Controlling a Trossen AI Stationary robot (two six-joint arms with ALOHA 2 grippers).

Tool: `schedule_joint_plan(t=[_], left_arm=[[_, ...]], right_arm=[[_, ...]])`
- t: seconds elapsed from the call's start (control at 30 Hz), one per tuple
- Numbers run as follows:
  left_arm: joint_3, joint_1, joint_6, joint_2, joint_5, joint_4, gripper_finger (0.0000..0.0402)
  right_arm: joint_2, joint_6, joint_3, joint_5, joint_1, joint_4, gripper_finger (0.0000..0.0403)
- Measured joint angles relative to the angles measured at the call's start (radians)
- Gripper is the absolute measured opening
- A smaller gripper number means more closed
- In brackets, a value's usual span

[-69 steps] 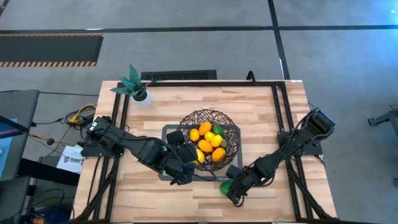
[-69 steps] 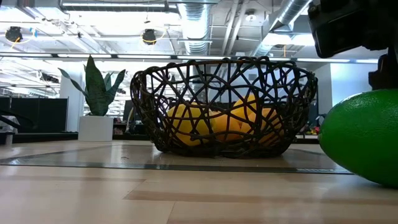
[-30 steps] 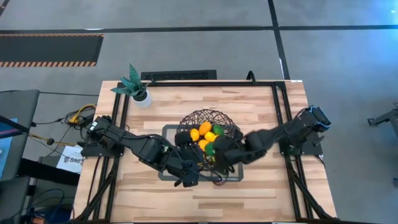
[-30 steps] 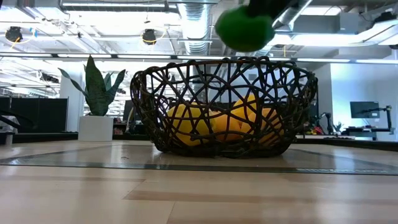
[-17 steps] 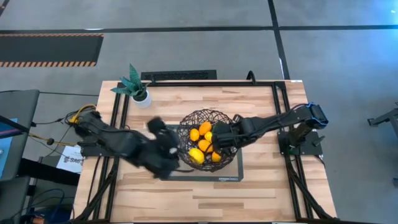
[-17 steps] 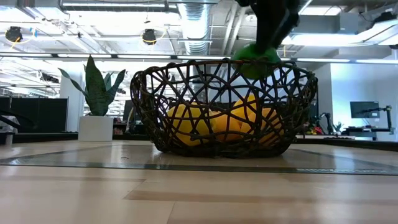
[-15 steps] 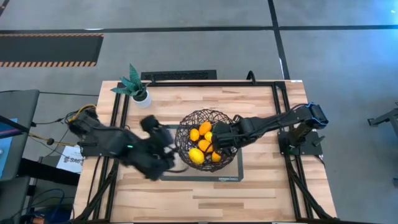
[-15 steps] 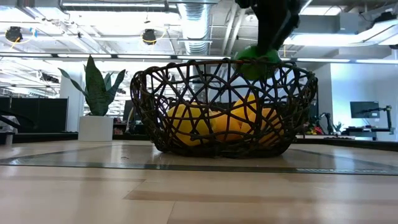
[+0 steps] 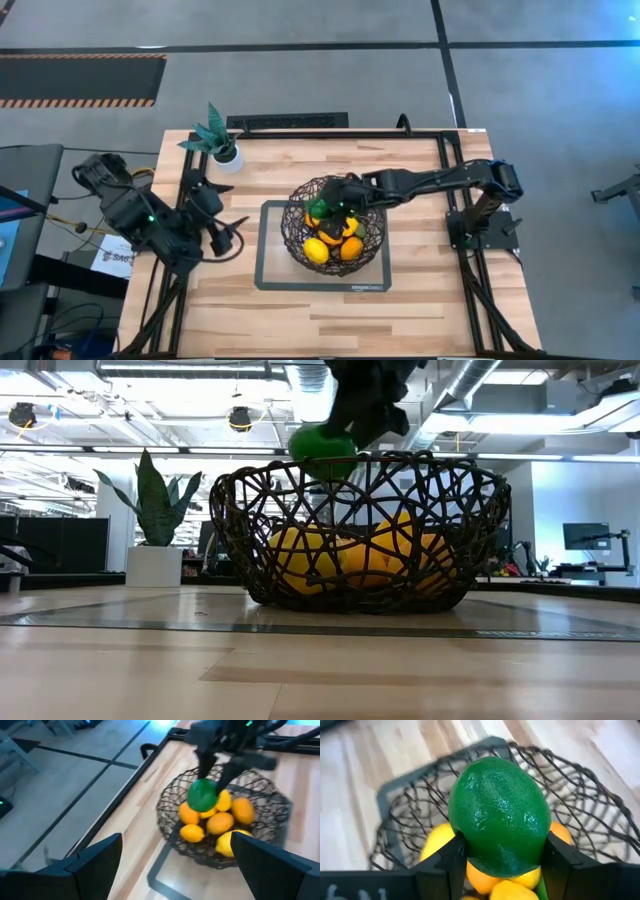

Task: Build produce basket
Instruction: Put the lime into the basket

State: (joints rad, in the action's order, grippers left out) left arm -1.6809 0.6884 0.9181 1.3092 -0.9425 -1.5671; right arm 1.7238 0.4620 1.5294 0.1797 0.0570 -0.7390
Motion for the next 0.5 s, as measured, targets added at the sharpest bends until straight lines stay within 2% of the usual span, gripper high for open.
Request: schedule_joint_plan(t=[0.2,0.37,0.5], left_arm=[[0.248,-0.001,-0.02,-0.173,-0.046,0.143,0.0359],[0.457,-0.012,-0.178,-0.338,-0.067,0.403,0.0359],[0.613,-0.063,-0.332,-0.465,-0.021,0.613,0.0359]], right_arm=[[0.0,-0.016,0.0,-0.046,-0.045,0.024,0.0195],[0.0,-0.002,-0.07,-0.143,-0.061,0.121,0.0195],[0.0,0.033,-0.136,-0.183,-0.061,0.152,0.0195]])
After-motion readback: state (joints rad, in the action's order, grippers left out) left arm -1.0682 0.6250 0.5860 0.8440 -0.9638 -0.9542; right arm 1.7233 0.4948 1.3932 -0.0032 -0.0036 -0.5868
